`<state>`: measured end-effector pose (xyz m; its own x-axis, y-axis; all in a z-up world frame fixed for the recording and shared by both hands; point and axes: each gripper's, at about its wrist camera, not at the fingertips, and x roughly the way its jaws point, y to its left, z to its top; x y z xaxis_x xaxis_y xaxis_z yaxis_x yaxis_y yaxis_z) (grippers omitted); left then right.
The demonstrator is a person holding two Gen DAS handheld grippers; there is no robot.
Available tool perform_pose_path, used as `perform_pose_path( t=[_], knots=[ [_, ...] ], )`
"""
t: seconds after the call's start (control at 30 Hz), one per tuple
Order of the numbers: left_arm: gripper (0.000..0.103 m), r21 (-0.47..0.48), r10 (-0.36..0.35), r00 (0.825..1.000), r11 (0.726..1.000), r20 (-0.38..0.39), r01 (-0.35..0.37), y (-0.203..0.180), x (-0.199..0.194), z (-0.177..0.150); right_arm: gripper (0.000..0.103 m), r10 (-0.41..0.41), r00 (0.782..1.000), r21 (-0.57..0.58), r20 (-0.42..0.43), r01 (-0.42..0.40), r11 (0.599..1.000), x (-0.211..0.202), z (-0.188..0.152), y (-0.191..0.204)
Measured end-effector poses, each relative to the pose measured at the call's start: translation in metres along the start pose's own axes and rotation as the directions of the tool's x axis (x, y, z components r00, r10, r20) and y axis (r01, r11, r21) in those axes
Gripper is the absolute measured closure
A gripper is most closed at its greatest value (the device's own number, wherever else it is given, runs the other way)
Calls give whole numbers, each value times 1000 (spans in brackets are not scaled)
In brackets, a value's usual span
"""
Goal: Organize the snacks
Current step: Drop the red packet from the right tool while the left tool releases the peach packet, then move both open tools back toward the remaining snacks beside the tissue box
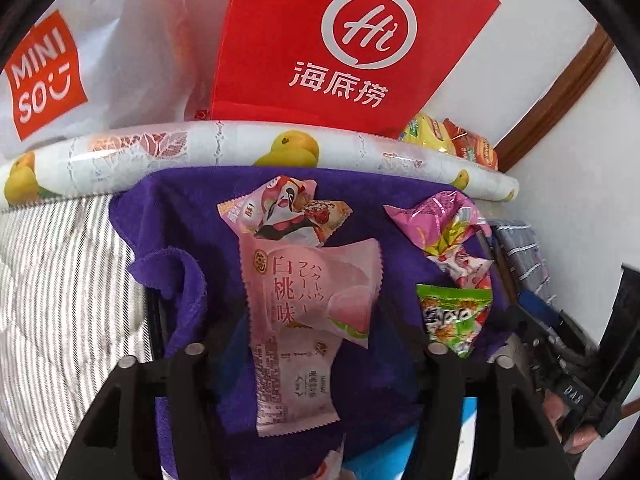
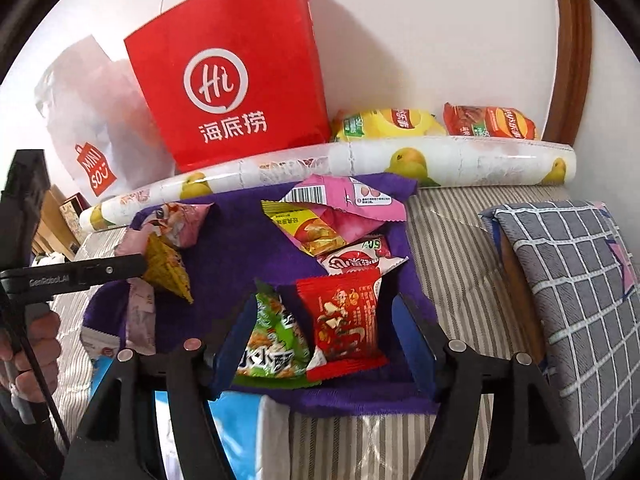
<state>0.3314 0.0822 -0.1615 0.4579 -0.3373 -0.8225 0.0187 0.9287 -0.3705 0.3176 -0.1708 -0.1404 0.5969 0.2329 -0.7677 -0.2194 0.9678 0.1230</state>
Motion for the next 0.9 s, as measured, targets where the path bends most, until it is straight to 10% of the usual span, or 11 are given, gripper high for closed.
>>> perform_pose_path(
  t=[0.9],
  knots=[
    [30,46,54,997,997,53,-57,4,-112,-74,34,84,995,40,-54,-82,996,-92,-106,83]
  ],
)
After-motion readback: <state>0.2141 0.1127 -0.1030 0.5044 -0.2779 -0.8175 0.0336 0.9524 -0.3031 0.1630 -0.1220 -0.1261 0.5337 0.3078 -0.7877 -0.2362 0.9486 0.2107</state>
